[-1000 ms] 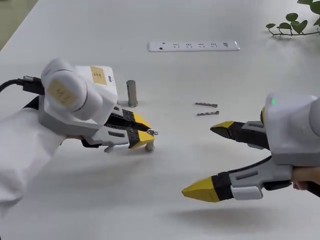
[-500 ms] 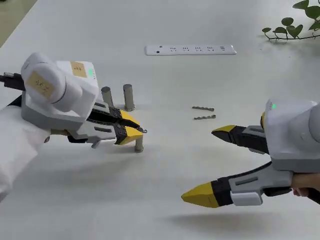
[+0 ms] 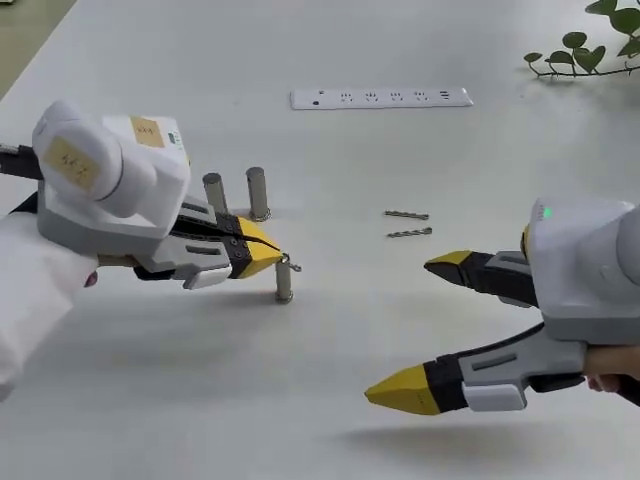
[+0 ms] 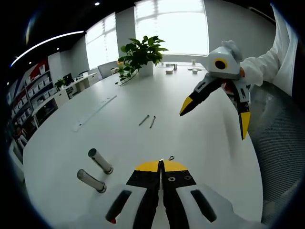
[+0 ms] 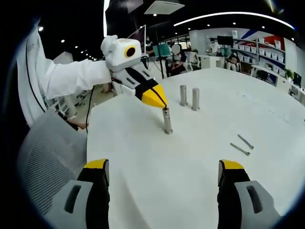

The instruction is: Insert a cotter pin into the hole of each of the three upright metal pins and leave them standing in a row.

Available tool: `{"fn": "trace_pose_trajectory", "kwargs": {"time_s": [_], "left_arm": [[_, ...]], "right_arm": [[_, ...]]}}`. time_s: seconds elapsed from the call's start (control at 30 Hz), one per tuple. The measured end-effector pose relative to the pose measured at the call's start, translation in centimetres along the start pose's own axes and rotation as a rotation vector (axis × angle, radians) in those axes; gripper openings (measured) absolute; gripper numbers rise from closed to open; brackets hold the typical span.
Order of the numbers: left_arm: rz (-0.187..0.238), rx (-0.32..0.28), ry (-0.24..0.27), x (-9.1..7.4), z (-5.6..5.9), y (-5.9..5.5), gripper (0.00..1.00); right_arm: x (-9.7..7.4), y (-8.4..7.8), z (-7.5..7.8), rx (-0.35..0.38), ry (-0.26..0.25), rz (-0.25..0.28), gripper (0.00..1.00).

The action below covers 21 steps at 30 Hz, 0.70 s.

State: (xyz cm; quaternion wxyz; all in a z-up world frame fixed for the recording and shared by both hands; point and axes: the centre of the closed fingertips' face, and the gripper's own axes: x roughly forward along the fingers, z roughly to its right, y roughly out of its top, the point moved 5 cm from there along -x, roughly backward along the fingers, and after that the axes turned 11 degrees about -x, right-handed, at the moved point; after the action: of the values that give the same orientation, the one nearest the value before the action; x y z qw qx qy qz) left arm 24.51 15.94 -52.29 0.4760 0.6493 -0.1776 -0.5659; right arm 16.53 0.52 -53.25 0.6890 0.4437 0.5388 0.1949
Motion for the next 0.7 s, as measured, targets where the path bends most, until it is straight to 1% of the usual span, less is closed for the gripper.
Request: {"fn": "trace_pose_trajectory", "kwargs": {"time_s": [0.1, 0.2, 0.3, 0.43, 0.57, 0.7], "left_arm": [[0.004, 0.011, 0.009, -0.2, -0.1, 0.1, 0.00], [0.002, 0.022, 0.014, -0.6, 0.1, 0.2, 0.00], [-0.002, 0.032, 0.013, -0.9, 0.2, 0.2, 0.08], [-0.017, 0.038, 0.014, -1.2, 0.4, 0.0, 0.11], [-0.029, 0.048, 0.009, -1.4, 0.6, 0.0, 0.20], [-0.047, 0.058, -0.006, -1.3, 0.8, 0.1, 0.21]], "right_arm": [[0.1, 0.0, -0.1, -0.002, 0.003, 0.000, 0.93], [0.1, 0.0, -0.1, -0.003, 0.004, 0.001, 0.93], [0.1, 0.0, -0.1, -0.003, 0.003, 0.002, 0.93], [0.1, -0.1, -0.1, -0.004, 0.002, 0.002, 0.92], [0.0, 0.0, -0.1, -0.002, 0.002, 0.009, 0.92], [0.0, -0.1, -0.2, -0.002, 0.007, 0.014, 0.92]]}}
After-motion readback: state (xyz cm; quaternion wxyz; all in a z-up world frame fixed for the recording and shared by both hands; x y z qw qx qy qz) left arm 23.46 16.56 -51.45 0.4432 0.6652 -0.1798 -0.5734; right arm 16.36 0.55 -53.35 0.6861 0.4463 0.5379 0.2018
